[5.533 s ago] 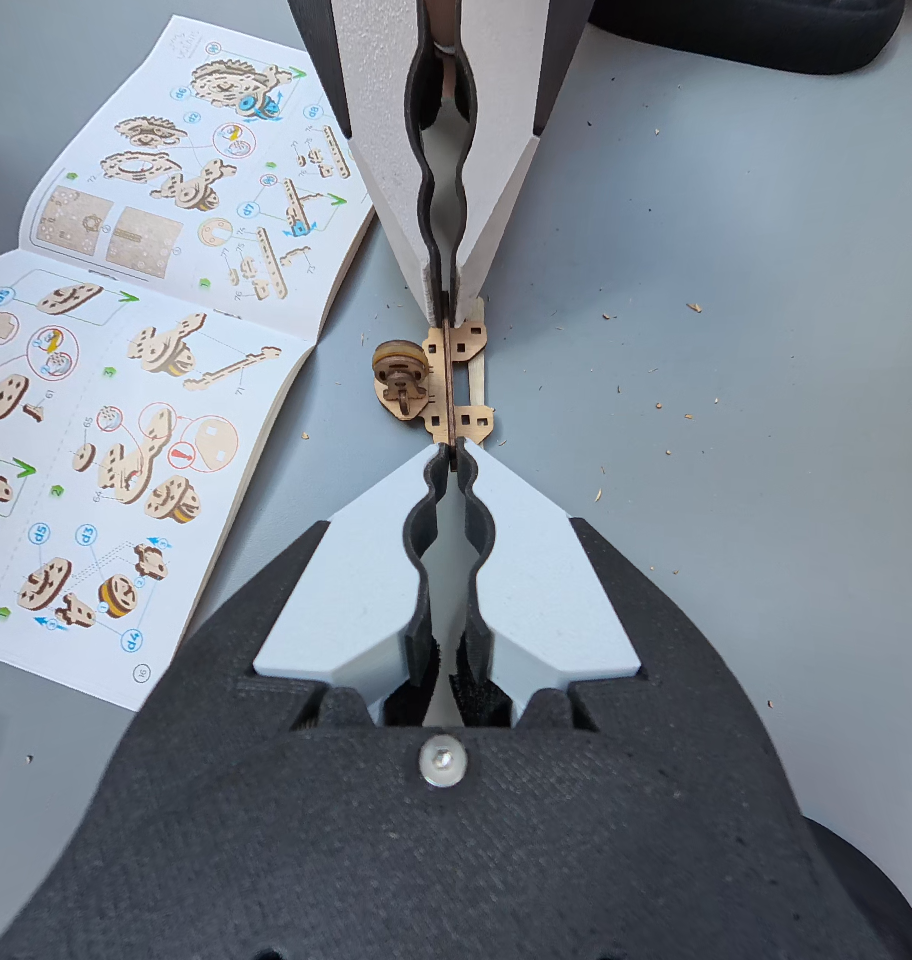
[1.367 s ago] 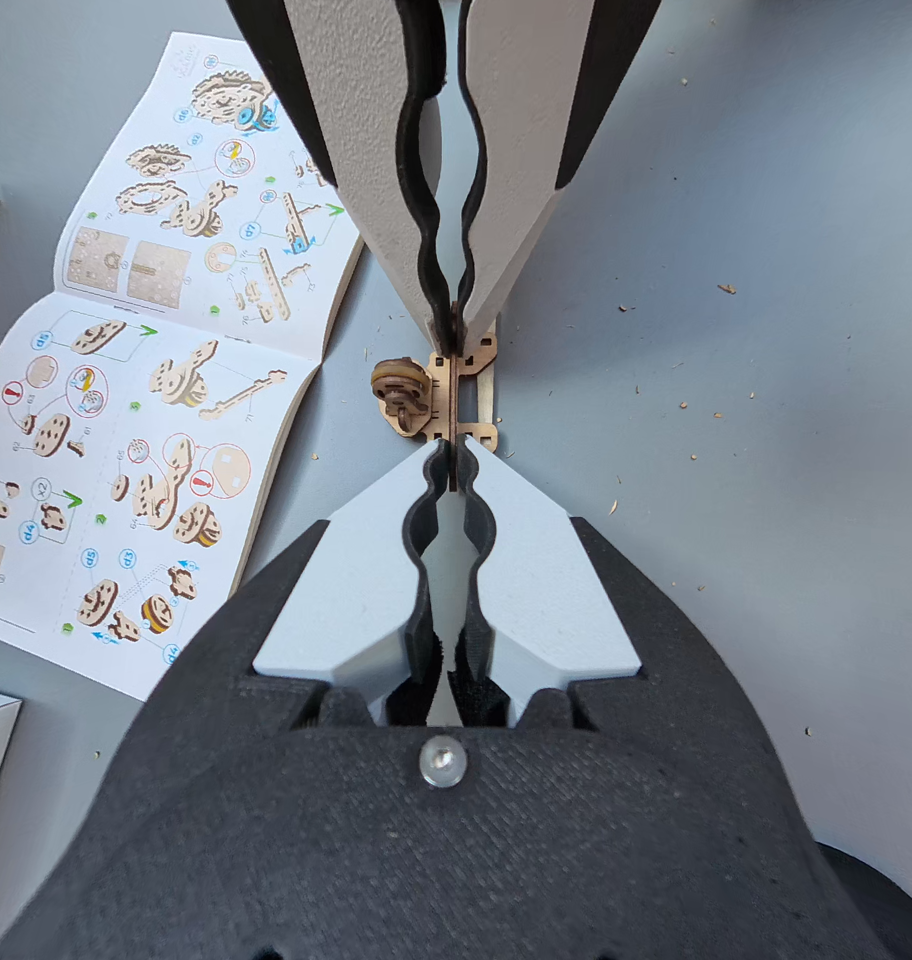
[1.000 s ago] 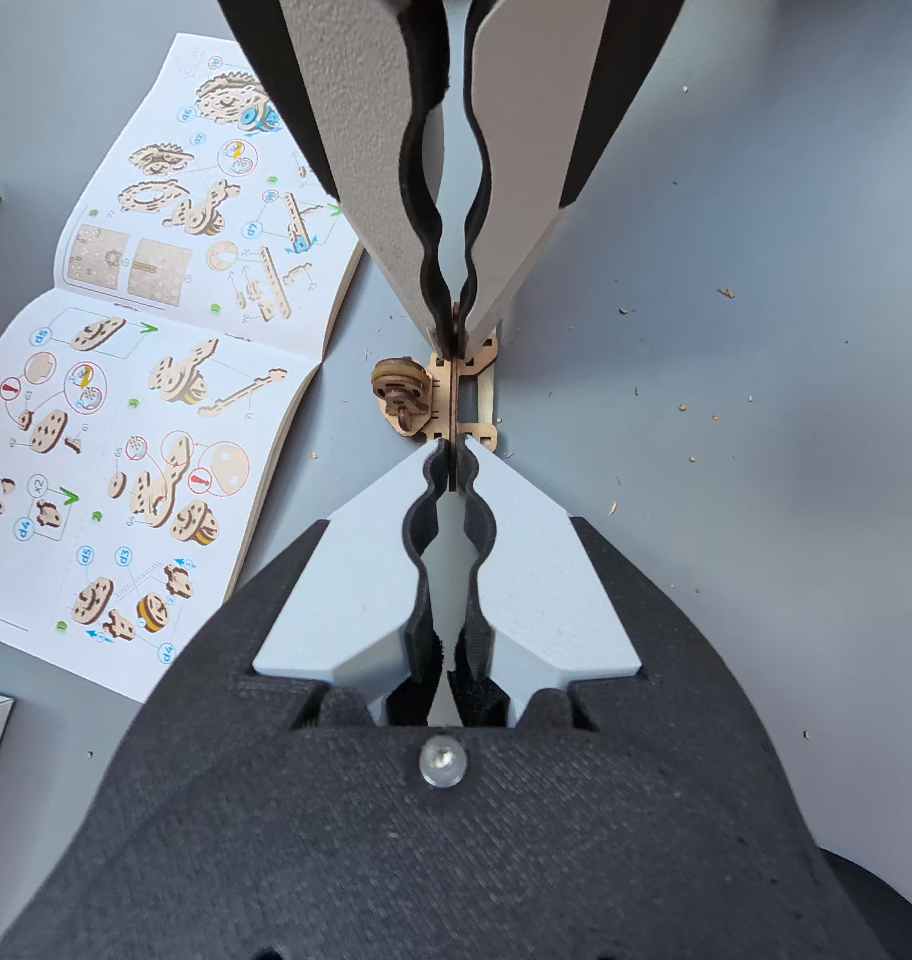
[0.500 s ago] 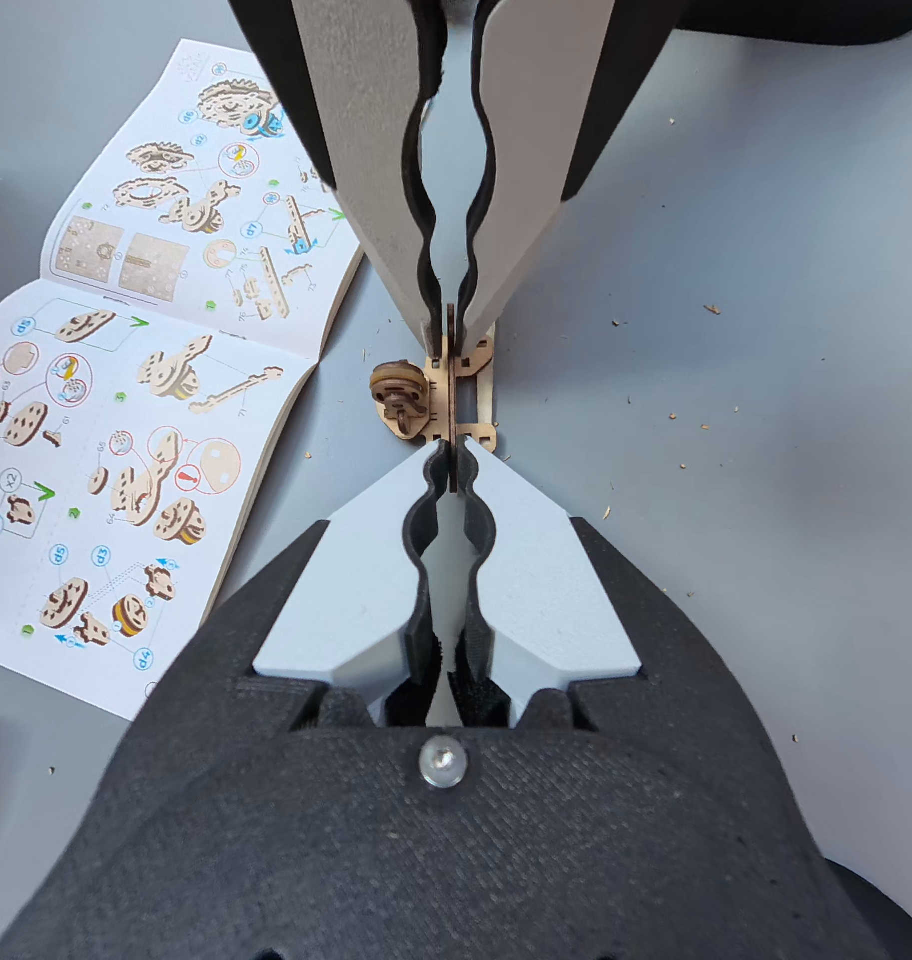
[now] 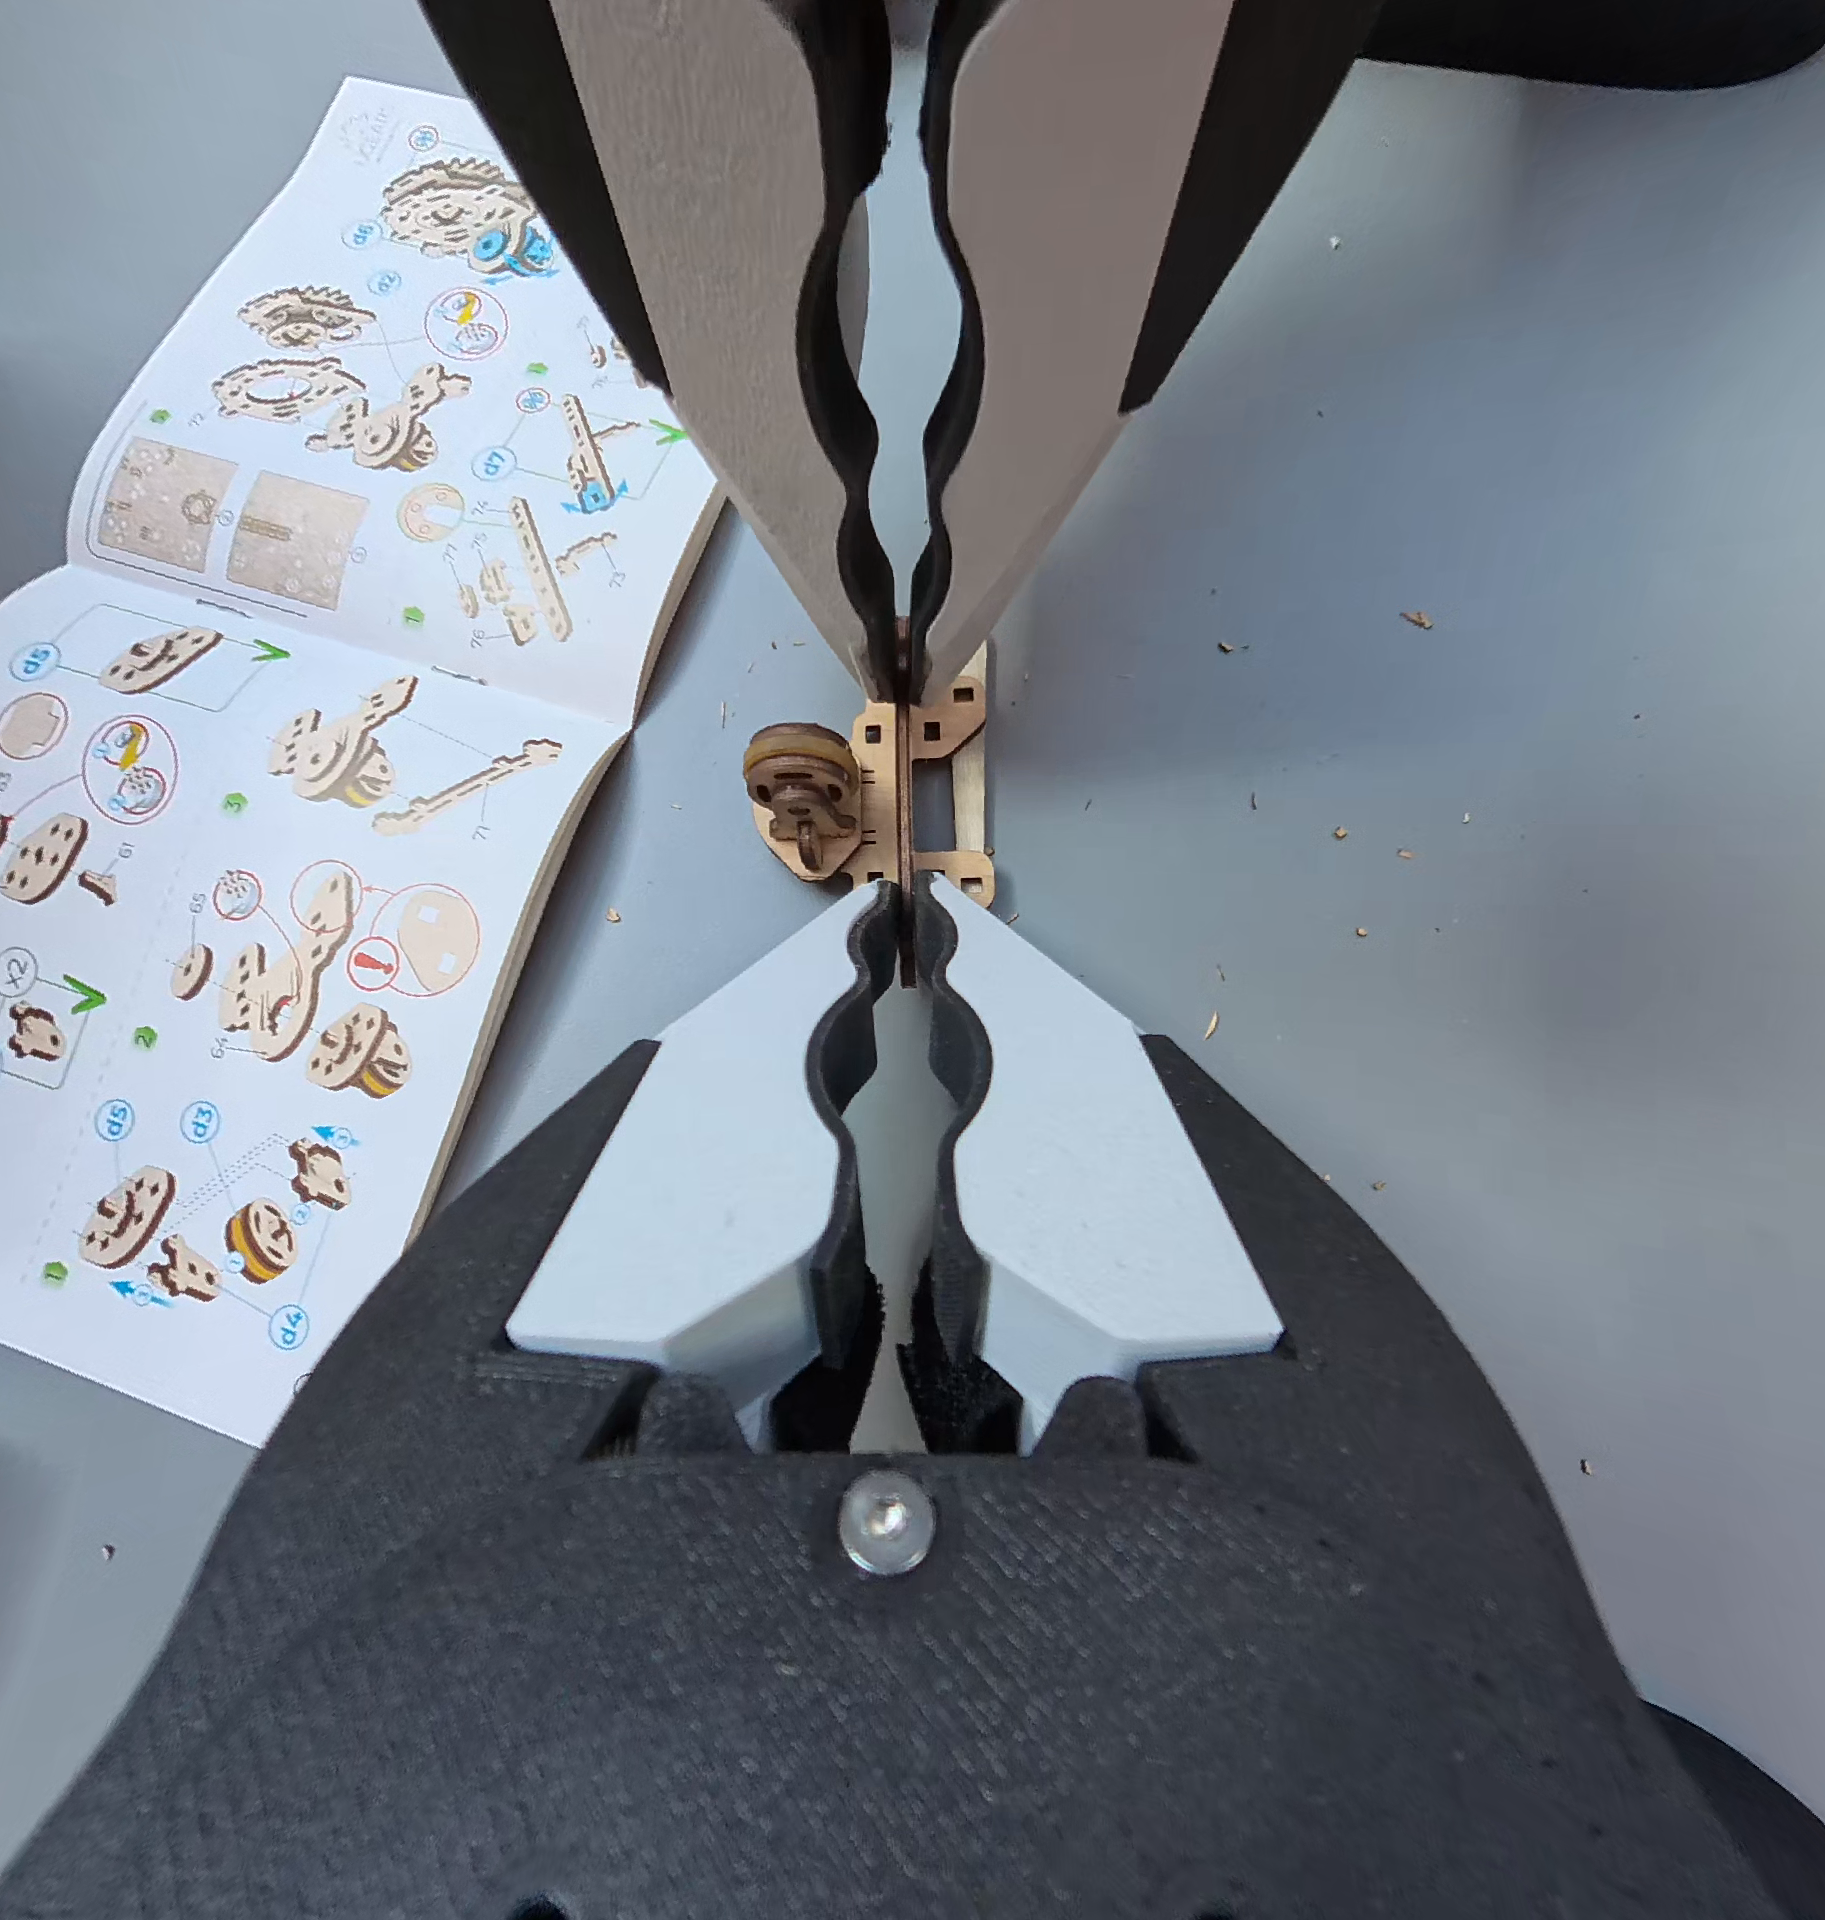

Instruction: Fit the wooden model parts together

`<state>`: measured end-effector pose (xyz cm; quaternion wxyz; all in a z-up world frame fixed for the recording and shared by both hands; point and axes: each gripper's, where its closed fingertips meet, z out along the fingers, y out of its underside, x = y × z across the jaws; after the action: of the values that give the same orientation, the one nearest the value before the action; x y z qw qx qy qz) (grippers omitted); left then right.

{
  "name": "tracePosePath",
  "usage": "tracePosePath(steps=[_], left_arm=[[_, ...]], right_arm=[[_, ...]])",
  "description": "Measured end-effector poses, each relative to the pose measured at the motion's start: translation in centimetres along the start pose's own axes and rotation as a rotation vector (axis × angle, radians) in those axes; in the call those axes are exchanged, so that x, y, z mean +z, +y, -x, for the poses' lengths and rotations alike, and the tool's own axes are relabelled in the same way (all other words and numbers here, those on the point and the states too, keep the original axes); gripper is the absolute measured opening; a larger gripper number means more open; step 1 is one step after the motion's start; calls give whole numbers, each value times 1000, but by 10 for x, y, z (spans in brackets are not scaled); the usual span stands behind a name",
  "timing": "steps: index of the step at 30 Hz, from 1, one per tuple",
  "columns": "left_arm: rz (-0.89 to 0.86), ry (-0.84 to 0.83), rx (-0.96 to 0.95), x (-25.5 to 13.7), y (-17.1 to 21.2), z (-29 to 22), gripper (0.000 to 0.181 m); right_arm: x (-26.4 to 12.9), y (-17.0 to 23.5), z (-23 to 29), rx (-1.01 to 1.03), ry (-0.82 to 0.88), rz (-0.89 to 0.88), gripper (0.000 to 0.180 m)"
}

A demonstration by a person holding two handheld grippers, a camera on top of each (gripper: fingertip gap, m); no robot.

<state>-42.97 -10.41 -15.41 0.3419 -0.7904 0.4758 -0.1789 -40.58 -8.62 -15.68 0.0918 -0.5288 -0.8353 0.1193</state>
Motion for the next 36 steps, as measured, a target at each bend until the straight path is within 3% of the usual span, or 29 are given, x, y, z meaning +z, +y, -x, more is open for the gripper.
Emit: tracePosePath(steps=[1, 36], left_arm=[[0, -1, 0, 0, 0, 0, 1], [-10, 4, 3, 0, 0, 0, 1]], right_arm=[[0, 0, 0, -12, 5, 14, 2], [-4, -1, -2, -24, -63, -10, 6]])
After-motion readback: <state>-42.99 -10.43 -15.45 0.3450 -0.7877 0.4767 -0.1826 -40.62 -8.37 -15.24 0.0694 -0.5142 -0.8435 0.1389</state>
